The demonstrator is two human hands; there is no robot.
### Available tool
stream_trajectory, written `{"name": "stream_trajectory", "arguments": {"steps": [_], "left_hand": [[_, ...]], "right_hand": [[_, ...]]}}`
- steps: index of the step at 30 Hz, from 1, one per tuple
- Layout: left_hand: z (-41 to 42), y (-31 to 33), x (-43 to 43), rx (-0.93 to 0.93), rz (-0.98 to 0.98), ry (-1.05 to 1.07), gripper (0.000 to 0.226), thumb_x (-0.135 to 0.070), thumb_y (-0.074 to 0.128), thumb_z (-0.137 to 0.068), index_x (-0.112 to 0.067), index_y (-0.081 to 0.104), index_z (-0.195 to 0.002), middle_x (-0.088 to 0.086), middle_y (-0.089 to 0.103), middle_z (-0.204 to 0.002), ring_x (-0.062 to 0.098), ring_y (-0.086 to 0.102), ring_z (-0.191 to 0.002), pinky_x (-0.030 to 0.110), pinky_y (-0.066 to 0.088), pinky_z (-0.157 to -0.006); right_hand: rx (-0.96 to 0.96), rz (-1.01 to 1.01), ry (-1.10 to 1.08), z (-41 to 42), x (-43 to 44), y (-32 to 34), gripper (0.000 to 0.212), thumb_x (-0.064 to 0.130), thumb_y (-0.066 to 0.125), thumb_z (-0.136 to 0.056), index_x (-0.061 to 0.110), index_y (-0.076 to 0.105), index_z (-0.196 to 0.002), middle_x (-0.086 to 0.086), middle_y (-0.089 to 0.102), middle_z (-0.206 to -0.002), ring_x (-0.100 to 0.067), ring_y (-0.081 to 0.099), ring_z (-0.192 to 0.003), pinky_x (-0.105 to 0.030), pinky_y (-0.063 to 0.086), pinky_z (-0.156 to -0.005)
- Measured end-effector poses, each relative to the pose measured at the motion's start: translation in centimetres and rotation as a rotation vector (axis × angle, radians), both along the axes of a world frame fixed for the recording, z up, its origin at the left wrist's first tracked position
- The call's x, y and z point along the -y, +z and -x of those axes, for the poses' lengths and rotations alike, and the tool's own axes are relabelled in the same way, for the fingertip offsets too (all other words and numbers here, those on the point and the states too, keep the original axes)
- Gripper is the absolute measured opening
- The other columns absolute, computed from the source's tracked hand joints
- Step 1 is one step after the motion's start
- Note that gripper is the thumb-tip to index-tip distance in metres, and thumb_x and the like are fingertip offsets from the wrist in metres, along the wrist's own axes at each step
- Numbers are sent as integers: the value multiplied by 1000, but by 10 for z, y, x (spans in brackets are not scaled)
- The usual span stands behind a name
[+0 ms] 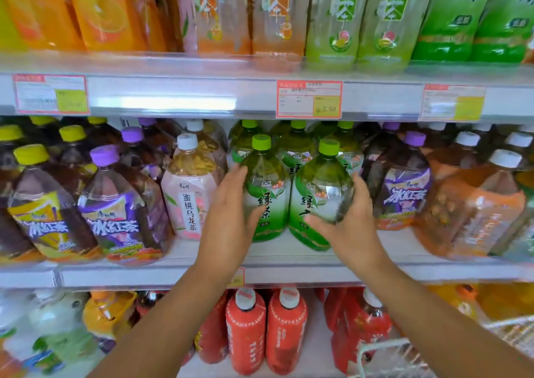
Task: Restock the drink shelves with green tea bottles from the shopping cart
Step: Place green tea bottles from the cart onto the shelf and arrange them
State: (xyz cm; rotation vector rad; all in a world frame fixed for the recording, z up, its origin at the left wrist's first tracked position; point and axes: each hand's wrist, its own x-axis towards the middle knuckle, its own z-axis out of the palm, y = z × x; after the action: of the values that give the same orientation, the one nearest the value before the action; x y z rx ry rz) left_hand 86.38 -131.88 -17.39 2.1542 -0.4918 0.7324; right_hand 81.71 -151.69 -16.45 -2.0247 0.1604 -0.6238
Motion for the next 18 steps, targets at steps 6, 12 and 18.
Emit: {"name": "stream_trajectory", "arguments": {"steps": [6, 12, 18], "left_hand": [[6, -40, -11, -146, 58, 104, 71, -38, 74, -83, -33, 38, -143, -6, 62, -130, 16, 62, -113, 42, 55, -88], [7, -39, -6, -76, 4, 336, 63, -48, 72, -80, -34, 48, -137, -4, 63, -108, 20, 63, -94, 41, 56, -67], [3, -42, -3, 26, 35, 268, 74, -17, 75, -83, -28, 34, -143, 4, 48, -113, 20, 58, -80, 37, 52, -51]], "right_hand": [[-60, 87, -8, -22, 13, -11, 109, 32, 84, -70, 40, 11, -151, -4, 29, -120, -19, 46, -104, -17, 32, -87], [-12, -77, 125, -47, 21, -29, 91, 39, 81, -68, 33, 32, -145, 4, 52, -137, -18, 52, -125, -46, 42, -105], [2, -153, 219, -53, 23, -40, 63, 16, 72, -83, 24, 45, -140, 8, 56, -134, -9, 52, -124, -42, 41, -108]]}}
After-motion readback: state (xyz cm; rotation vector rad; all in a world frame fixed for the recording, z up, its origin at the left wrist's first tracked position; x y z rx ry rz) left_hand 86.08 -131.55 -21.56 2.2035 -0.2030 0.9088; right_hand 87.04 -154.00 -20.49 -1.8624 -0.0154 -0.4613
